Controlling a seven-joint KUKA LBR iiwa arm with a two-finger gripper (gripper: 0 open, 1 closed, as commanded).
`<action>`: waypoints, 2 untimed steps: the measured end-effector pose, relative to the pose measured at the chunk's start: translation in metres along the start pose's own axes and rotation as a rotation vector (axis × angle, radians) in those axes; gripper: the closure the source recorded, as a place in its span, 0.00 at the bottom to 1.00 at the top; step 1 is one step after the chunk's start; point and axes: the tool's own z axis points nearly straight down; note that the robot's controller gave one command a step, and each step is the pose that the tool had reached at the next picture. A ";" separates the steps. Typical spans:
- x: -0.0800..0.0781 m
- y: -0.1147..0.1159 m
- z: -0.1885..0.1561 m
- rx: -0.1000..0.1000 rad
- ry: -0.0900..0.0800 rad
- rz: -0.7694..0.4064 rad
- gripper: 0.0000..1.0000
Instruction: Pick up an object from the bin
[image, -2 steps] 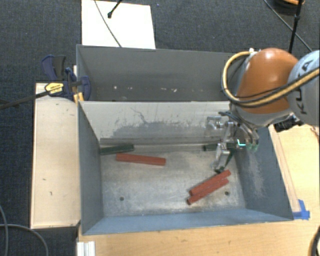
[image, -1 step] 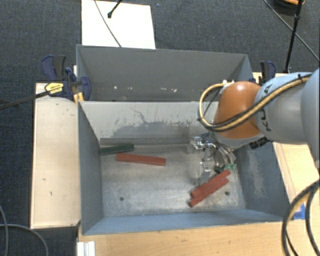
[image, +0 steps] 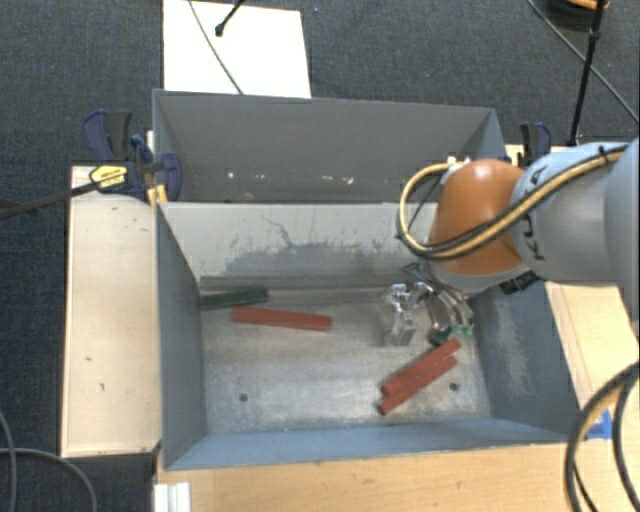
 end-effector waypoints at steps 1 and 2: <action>0.000 0.000 0.000 0.000 0.000 -0.001 0.00; 0.034 0.018 0.003 -0.001 -0.001 -0.576 0.00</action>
Offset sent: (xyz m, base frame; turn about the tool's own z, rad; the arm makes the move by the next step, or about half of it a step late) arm 0.0000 0.0000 0.0000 0.0000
